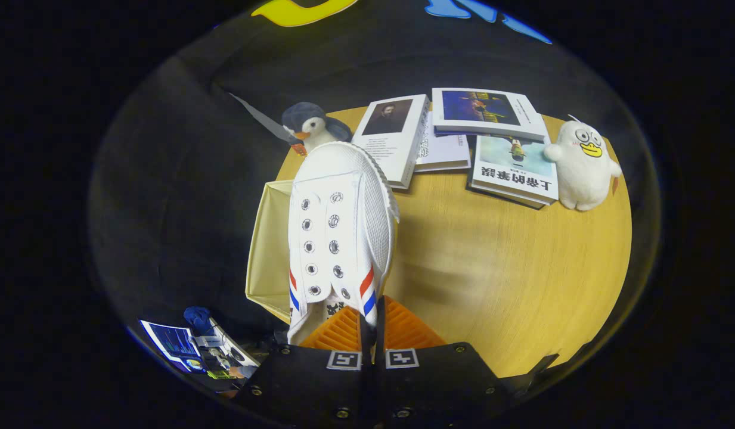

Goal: Open the storage box then place both shoes into the box .Put the left shoe in first, then the right shoe, with the right side of both shoes facing outward in a uniform manner.

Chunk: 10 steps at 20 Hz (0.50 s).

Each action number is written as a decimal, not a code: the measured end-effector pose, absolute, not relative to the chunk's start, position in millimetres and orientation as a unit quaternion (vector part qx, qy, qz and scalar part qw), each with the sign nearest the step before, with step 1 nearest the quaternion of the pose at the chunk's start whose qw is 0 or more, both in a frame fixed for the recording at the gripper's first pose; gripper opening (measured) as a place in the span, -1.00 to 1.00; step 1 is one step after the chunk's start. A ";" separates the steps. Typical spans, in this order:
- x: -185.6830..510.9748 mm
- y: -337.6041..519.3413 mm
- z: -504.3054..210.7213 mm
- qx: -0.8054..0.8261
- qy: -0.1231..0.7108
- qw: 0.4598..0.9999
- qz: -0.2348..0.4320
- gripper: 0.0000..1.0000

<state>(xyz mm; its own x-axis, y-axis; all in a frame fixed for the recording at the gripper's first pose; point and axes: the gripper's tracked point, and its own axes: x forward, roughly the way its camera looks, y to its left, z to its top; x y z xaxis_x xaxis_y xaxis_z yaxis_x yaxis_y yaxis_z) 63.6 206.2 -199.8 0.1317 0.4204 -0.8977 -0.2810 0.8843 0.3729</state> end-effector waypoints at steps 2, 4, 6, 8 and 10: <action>69.2 224.5 -200.9 0.048 0.613 0.749 0.246 -0.99; 73.0 244.2 -197.6 0.043 0.611 0.748 0.255 -0.99; 77.2 259.1 -199.2 0.030 0.609 0.748 0.261 -0.99; 80.2 273.9 -204.8 0.024 0.612 0.745 0.266 -0.99; 81.3 289.6 -207.9 0.022 0.617 0.738 0.272 -0.99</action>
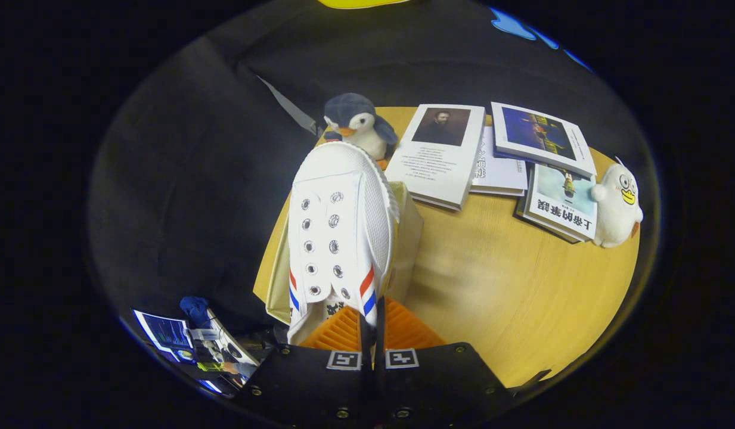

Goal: Open the storage box then place both shoes into the box .Put the left shoe in first, then the right shoe, with the right side of both shoes facing outward in a uniform manner.

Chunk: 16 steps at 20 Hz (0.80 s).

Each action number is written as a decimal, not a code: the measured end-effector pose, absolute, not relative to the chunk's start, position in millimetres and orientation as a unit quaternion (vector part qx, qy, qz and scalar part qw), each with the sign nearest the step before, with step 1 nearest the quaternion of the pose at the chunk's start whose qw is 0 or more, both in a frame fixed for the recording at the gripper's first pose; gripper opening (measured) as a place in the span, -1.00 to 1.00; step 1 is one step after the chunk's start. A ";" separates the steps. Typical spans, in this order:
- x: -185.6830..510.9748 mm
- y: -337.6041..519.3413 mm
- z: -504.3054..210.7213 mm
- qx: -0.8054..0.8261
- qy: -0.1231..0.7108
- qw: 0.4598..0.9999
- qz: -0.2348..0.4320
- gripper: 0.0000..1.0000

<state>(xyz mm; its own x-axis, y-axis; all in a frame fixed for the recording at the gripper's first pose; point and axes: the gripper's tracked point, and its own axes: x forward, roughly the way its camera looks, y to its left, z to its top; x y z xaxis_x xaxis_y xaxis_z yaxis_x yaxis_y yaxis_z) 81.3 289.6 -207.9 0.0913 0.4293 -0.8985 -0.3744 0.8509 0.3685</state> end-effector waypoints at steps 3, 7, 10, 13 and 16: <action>81.2 305.1 -215.9 0.009 0.624 0.731 0.276 -0.99; 78.6 320.7 -226.8 -0.014 0.632 0.722 0.283 -0.99; 76.1 329.0 -233.1 -0.023 0.635 0.716 0.288 -0.99; 76.5 332.1 -237.0 -0.034 0.634 0.717 0.289 -0.99; 73.8 339.2 -235.3 -0.030 0.624 0.719 0.305 -0.82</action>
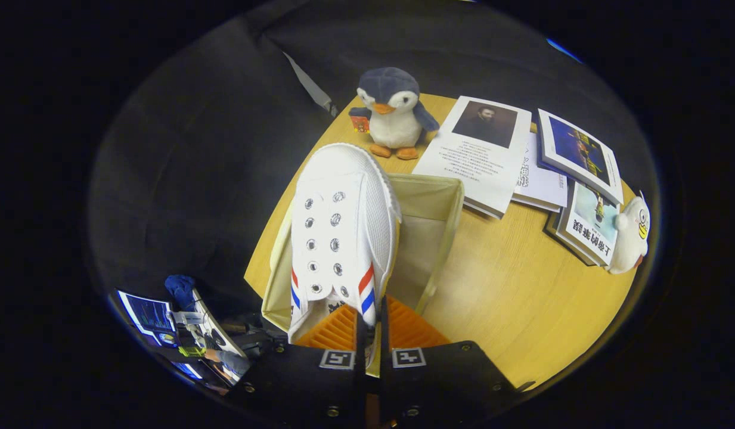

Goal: Open the storage box then place both shoes into the box .Put the left shoe in first, then the right shoe, with the right side of both shoes facing outward in a uniform manner.

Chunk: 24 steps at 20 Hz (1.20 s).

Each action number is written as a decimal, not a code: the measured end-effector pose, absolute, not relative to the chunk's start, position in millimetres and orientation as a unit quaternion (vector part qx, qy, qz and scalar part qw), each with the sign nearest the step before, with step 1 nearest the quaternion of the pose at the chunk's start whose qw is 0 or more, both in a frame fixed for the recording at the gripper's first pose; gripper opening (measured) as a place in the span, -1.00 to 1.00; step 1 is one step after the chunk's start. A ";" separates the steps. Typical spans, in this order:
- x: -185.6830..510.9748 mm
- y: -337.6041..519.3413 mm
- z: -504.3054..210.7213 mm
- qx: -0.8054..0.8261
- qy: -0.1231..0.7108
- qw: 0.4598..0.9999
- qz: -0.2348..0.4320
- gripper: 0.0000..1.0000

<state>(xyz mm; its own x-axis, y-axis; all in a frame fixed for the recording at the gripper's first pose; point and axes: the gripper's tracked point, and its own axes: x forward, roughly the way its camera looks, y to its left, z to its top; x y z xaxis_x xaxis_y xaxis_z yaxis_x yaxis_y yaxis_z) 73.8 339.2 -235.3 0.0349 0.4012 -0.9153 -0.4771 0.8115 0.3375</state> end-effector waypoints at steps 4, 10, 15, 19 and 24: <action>86.5 341.4 -215.1 -0.012 0.591 0.740 0.320 0.12; 98.9 315.6 -184.4 -0.009 0.536 0.782 0.317 0.79; 118.0 281.1 -142.9 0.002 0.436 0.851 0.293 0.79; 123.5 246.6 -85.6 0.021 0.326 0.908 0.261 0.79; 127.5 186.0 -15.3 0.035 0.172 0.966 0.191 0.79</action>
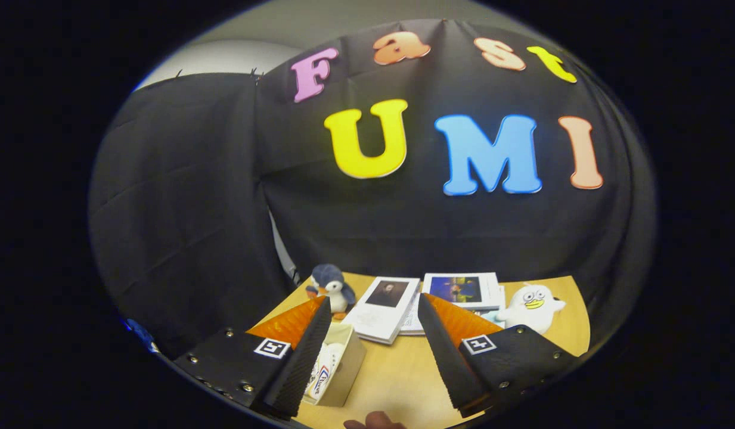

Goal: Open the storage box then place both shoes into the box .Put the left shoe in first, then the right shoe, with the right side of both shoes facing outward in a uniform manner.

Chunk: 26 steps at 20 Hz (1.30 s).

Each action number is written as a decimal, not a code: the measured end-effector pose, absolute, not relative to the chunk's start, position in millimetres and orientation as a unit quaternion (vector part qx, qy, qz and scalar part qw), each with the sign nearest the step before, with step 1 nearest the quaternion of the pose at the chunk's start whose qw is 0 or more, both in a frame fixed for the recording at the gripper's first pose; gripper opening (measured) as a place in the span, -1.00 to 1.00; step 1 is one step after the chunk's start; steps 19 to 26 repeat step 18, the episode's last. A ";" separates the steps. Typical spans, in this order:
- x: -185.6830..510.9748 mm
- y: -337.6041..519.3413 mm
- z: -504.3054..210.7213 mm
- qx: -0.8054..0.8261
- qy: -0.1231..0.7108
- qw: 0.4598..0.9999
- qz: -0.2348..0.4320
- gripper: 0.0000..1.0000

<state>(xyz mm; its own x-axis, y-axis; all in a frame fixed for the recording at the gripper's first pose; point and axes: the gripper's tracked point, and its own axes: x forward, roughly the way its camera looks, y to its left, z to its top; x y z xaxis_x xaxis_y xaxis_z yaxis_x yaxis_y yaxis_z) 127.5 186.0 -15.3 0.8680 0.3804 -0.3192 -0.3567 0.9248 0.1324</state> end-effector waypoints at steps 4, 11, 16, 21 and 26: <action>119.8 139.1 30.5 0.051 0.081 0.986 0.138 0.79; 100.7 74.7 65.1 0.066 -0.008 0.995 0.075 0.78; 100.5 43.8 51.5 0.059 -0.003 0.997 0.050 0.78; 101.0 33.8 44.7 0.060 0.000 0.997 0.046 0.78; 101.0 33.8 44.7 0.060 0.000 0.997 0.046 0.78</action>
